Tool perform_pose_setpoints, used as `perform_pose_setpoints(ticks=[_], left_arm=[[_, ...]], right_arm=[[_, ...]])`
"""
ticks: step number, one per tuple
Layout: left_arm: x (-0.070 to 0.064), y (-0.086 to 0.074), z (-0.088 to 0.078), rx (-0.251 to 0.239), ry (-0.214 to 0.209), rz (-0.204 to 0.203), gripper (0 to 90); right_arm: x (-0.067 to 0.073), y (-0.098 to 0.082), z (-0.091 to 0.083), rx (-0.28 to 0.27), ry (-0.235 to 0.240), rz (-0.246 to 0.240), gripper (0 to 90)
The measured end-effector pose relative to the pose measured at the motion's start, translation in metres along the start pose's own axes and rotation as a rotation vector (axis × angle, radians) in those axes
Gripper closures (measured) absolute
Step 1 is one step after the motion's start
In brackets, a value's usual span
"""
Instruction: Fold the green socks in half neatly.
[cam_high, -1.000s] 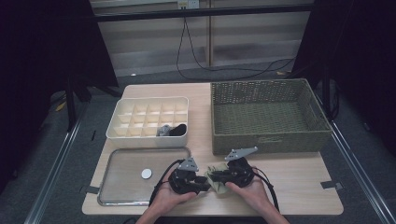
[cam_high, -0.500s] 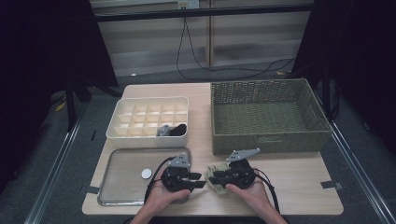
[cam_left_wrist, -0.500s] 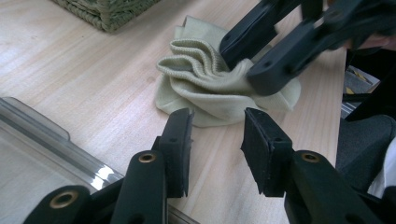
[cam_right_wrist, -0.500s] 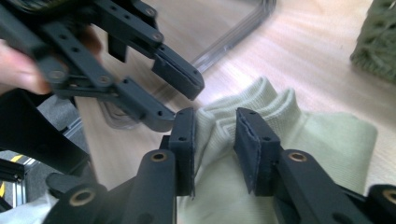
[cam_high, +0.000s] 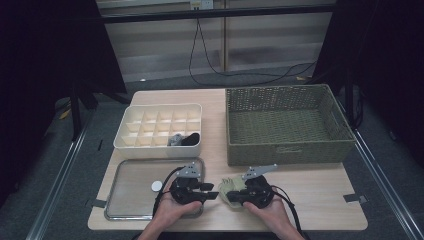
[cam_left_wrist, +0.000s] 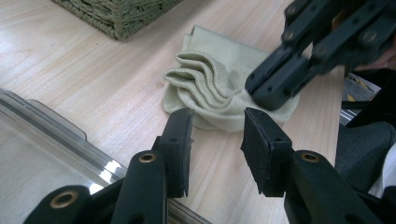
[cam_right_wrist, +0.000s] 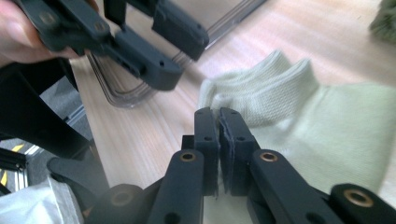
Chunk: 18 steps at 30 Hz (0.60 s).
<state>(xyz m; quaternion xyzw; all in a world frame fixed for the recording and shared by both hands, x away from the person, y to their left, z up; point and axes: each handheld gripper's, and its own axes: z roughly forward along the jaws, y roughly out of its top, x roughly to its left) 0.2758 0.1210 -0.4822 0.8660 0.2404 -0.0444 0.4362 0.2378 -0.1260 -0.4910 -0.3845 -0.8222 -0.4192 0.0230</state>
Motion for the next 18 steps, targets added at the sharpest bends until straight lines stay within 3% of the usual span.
perform_pose_setpoints(ticks=[3,9,18], left_arm=[[0.000,0.001,-0.001,-0.001,-0.001,0.006,62.2],[0.000,0.002,-0.003,-0.022,-0.010,0.000,64.5],[-0.005,0.015,0.006,-0.039,-0.048,0.022,69.3]], right_arm=[[0.000,-0.003,0.006,0.026,-0.008,-0.008,86.7],[0.000,-0.005,0.006,0.018,-0.005,-0.004,84.9],[-0.004,-0.006,-0.021,-0.047,-0.014,0.031,85.5]])
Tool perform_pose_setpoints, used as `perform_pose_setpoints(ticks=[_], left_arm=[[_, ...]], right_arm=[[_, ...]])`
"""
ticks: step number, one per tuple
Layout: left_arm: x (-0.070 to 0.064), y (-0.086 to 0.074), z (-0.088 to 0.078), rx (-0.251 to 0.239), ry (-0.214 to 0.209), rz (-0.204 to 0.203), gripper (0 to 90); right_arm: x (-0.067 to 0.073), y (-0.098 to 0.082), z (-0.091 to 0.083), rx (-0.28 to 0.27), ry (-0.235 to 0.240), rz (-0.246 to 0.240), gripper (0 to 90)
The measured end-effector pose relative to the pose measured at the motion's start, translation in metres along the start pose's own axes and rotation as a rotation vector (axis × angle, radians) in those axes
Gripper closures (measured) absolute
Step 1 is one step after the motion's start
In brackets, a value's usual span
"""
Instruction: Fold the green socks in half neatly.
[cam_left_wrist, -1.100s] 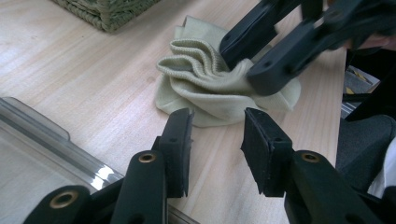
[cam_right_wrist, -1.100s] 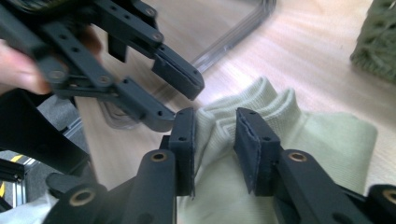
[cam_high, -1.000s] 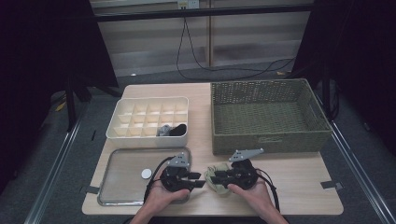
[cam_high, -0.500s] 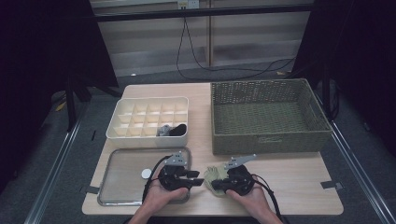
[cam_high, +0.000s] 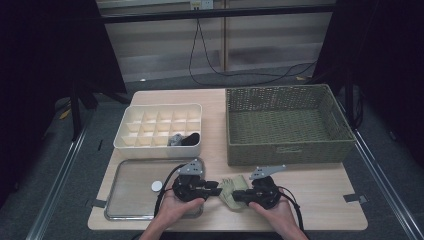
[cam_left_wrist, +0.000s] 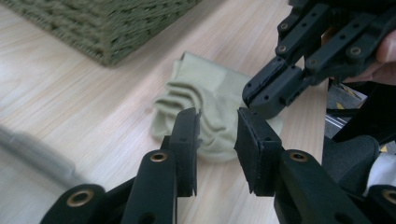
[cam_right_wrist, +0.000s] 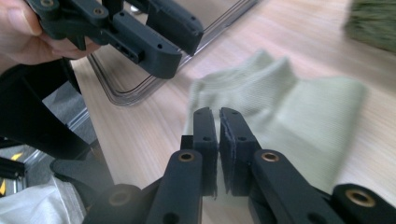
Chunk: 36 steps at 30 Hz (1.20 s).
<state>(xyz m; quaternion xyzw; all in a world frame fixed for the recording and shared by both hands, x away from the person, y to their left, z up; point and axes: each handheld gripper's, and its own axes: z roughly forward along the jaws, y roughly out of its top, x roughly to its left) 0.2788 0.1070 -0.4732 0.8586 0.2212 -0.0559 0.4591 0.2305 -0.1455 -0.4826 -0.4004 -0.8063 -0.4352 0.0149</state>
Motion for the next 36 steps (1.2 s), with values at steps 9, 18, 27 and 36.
perform_pose_setpoints(ticks=[9,18,27,36], left_arm=[[-0.005,0.016,0.034,0.024,-0.047,0.024,71.7],[-0.009,0.022,0.062,0.123,-0.016,0.090,78.4],[-0.004,0.014,0.065,0.120,-0.017,0.082,83.9],[-0.002,0.012,0.064,0.116,-0.020,0.073,83.9]], right_arm=[[-0.019,-0.012,-0.025,-0.028,-0.063,0.042,81.9],[-0.028,-0.016,-0.027,-0.026,-0.088,0.057,79.6],[-0.032,-0.017,-0.021,-0.022,-0.091,0.071,72.9],[-0.029,-0.016,-0.010,0.007,-0.077,0.054,71.6]])
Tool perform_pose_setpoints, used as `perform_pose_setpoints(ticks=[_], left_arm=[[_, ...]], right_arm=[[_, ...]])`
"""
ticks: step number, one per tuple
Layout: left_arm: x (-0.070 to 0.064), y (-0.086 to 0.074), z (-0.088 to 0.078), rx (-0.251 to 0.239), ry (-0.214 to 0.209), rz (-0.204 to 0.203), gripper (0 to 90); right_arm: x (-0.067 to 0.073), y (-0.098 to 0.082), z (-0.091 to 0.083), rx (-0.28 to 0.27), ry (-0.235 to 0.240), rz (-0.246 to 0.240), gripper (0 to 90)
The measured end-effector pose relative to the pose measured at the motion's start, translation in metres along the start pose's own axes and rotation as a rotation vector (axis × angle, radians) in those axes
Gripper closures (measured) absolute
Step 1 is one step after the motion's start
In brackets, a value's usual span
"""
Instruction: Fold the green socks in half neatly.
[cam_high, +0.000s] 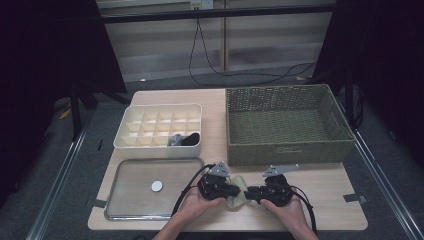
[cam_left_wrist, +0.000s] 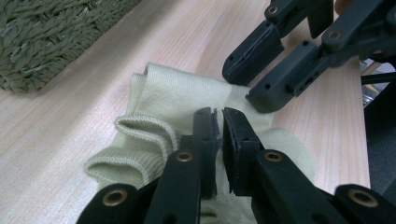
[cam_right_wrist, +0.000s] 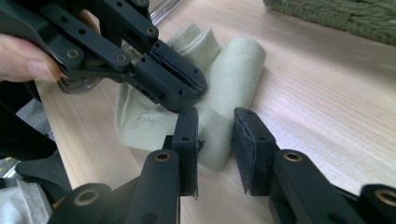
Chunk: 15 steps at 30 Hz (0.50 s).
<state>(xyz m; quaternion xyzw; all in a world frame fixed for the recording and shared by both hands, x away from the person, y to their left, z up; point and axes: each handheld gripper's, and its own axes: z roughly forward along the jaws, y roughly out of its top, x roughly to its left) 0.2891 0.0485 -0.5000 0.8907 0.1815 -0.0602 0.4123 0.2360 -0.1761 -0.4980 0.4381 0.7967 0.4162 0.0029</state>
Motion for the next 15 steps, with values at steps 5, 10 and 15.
perform_pose_setpoints(ticks=[5,10,15], left_arm=[[-0.0003,-0.0001,-0.0011,0.008,0.005,0.000,83.9],[0.0009,-0.0001,-0.0011,0.008,0.001,-0.003,83.9],[0.0012,-0.0001,-0.0008,0.006,0.002,-0.009,84.0]], right_arm=[[0.0016,-0.0015,0.0042,0.017,-0.004,0.000,72.4],[0.0014,-0.0010,0.0068,0.020,0.000,-0.003,72.3],[0.0022,-0.0013,0.0091,0.012,-0.001,-0.001,77.7]])
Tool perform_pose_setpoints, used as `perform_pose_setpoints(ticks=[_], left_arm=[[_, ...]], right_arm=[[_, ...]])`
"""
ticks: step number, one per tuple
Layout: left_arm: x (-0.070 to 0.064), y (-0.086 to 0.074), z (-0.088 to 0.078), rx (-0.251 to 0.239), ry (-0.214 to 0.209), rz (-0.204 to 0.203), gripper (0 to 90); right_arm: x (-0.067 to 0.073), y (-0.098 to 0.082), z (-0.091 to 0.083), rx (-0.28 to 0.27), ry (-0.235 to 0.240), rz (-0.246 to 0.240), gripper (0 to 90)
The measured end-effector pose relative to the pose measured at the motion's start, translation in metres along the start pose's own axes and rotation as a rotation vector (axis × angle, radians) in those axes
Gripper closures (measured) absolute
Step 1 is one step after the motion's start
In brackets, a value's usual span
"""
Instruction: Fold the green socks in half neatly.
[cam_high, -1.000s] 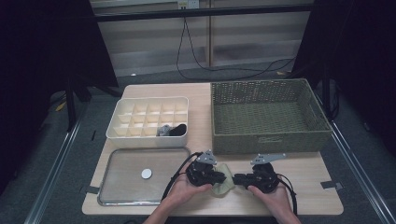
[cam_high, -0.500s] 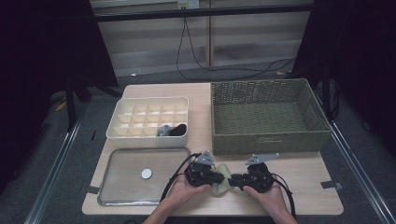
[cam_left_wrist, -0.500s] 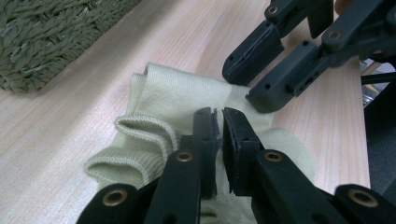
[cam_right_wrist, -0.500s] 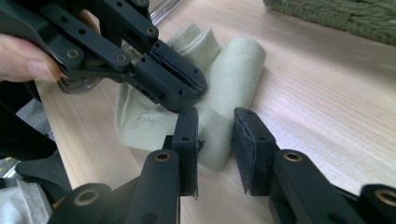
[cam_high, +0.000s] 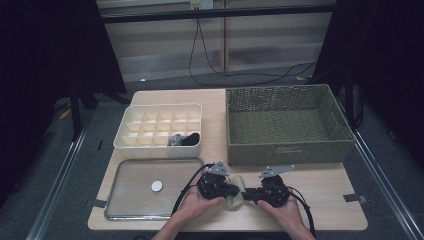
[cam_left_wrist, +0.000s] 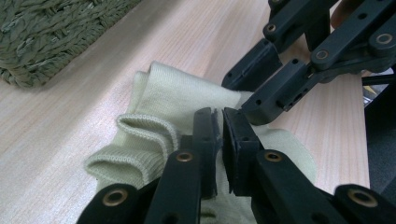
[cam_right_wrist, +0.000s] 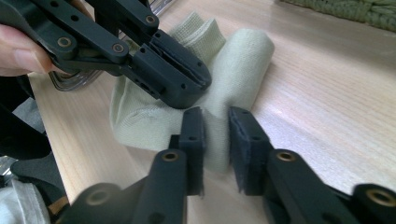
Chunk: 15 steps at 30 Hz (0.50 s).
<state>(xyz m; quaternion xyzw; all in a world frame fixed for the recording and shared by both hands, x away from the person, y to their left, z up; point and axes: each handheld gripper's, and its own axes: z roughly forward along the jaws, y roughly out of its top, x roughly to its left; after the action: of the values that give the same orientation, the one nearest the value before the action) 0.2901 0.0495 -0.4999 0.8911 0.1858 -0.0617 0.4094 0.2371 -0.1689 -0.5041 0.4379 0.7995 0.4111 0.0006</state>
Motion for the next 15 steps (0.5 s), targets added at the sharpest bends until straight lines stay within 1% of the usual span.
perform_pose_setpoints(ticks=[3,4,6,9,13,14,15], left_arm=[[-0.0001,-0.0003,-0.0001,-0.002,0.002,0.001,84.0],[-0.0008,-0.0003,-0.0003,0.000,0.010,0.007,84.0],[-0.0012,-0.0002,-0.0004,0.000,0.012,0.009,84.0],[-0.0008,-0.0005,-0.0002,-0.004,0.008,0.005,84.0],[-0.0004,-0.0004,-0.0005,-0.002,0.011,0.005,84.0],[-0.0004,-0.0007,0.0002,-0.011,0.009,0.003,84.0],[-0.0006,-0.0004,-0.0001,-0.006,0.011,0.005,84.0]], right_arm=[[0.0012,0.0001,0.0000,-0.004,-0.005,-0.005,80.2],[0.0015,0.0005,-0.0005,-0.009,-0.003,-0.007,81.7],[0.0012,0.0010,-0.0020,-0.020,0.000,0.001,83.6],[0.0007,0.0021,-0.0037,-0.029,0.008,0.004,84.4],[0.0018,0.0046,-0.0080,-0.063,0.020,0.009,85.2],[0.0018,0.0051,-0.0084,-0.066,0.020,0.004,85.3],[0.0020,0.0053,-0.0085,-0.066,0.021,0.006,85.3]])
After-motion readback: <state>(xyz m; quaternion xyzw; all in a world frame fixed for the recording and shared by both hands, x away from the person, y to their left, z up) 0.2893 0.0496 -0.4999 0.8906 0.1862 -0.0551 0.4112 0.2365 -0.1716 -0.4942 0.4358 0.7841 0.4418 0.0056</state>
